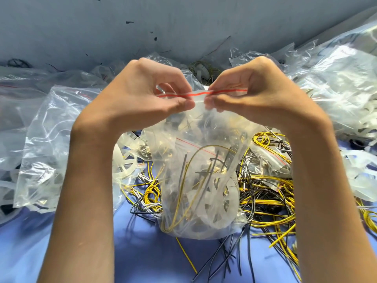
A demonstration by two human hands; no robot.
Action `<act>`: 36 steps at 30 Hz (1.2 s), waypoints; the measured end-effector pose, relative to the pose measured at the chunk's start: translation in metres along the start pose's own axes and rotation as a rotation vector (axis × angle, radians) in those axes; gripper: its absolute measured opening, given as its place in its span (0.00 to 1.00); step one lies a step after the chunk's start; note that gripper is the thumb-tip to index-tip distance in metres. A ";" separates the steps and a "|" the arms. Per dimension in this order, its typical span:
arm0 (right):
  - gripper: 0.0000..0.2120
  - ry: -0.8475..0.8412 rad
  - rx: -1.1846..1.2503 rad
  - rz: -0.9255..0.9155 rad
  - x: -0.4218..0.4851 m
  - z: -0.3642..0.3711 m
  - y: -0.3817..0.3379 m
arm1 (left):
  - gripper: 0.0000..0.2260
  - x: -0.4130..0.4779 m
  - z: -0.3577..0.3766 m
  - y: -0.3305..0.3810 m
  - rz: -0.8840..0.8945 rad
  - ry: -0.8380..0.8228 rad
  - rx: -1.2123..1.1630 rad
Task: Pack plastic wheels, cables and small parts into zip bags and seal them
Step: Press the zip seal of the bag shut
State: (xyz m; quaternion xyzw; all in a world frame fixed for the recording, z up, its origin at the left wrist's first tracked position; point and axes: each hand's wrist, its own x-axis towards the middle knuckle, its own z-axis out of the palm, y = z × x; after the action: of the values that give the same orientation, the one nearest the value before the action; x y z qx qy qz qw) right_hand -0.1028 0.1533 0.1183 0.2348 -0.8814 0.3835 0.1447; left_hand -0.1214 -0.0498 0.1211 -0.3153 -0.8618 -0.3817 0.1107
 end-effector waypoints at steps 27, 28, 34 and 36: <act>0.06 -0.002 -0.122 -0.066 0.002 0.003 0.006 | 0.01 0.007 0.020 0.008 0.101 0.075 0.149; 0.06 0.014 -0.099 -0.062 0.002 0.003 0.007 | 0.02 0.007 0.020 0.007 0.099 0.091 0.140; 0.03 0.056 -0.037 -0.004 0.004 0.003 0.015 | 0.05 0.009 0.017 0.001 0.032 0.047 0.125; 0.03 0.063 -0.067 0.004 0.004 0.003 0.016 | 0.06 0.009 0.016 -0.001 0.027 0.042 0.138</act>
State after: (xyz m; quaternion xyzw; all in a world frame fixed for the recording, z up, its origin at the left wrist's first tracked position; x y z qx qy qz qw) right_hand -0.1143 0.1593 0.1086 0.2160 -0.8891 0.3615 0.1794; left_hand -0.1284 -0.0344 0.1135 -0.3103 -0.8794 -0.3261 0.1552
